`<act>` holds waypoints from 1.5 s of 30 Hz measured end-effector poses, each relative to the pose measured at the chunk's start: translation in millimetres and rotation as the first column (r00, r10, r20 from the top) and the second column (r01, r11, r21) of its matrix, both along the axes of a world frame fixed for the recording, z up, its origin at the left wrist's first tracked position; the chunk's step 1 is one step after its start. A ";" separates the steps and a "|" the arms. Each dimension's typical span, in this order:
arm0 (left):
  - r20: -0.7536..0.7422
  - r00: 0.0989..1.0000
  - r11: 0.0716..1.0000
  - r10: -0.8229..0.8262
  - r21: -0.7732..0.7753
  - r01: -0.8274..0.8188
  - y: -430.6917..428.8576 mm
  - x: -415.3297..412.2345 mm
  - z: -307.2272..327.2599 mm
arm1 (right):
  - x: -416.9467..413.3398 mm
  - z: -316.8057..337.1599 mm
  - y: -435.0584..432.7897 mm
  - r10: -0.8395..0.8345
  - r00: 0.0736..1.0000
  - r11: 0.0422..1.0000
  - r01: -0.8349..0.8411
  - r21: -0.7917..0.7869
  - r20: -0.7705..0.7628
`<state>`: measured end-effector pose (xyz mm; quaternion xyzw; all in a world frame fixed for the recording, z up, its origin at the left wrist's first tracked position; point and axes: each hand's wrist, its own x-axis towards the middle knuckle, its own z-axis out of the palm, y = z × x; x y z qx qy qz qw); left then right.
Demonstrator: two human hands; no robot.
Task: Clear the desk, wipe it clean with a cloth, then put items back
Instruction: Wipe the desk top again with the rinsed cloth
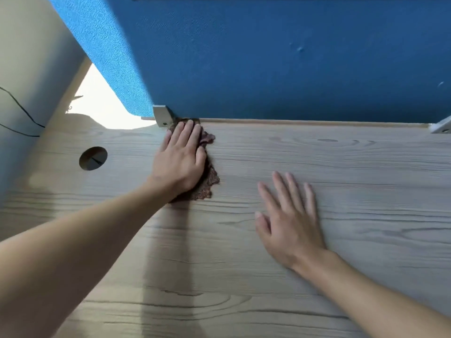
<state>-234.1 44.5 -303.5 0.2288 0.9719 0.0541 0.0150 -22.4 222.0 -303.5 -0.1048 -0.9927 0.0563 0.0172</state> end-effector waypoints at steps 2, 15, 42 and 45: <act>0.001 0.997 0.997 -0.072 0.001 0.072 -0.2 30.5 1.6 | 2.6 -2.6 -8.0 0.017 0.999 0.999 -0.018 0.036 0.035; -0.031 0.999 1.000 -0.009 0.007 0.009 -21.7 54.5 -2.1 | -0.7 -0.7 -7.1 -0.005 0.994 0.999 0.000 0.047 0.109; -0.039 0.999 0.999 -0.037 -0.021 0.036 -52.0 168.4 2.0 | 67.3 -2.3 -45.3 0.175 0.984 0.984 -0.176 0.014 0.023; -0.006 0.924 0.924 -0.383 -0.015 0.383 -69.6 237.1 4.1 | 68.3 -2.2 -45.2 0.181 0.983 0.983 -0.182 0.020 0.026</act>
